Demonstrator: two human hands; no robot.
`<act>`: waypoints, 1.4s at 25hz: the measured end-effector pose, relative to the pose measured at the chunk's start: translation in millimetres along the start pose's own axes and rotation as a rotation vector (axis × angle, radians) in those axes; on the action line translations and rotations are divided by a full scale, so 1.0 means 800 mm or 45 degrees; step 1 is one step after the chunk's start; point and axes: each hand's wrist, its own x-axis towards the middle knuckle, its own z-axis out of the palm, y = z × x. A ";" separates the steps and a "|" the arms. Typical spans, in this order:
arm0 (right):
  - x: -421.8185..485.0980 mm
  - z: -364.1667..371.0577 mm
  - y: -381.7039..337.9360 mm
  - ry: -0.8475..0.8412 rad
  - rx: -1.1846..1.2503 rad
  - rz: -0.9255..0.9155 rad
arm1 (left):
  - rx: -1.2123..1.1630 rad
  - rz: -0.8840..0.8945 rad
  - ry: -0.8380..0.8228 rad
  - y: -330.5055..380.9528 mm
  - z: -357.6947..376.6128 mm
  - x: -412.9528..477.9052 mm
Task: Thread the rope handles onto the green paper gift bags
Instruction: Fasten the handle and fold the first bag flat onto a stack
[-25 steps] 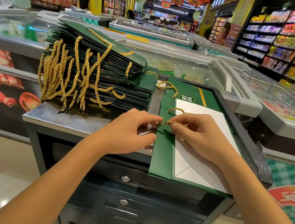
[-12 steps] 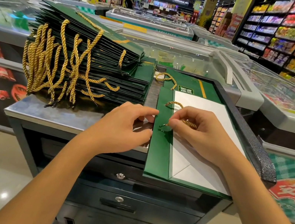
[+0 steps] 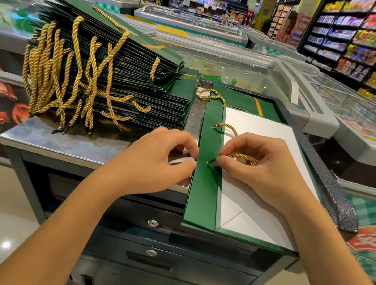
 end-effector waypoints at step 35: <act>0.005 0.006 -0.003 -0.182 -0.241 -0.263 | -0.082 0.106 0.038 -0.004 0.004 0.010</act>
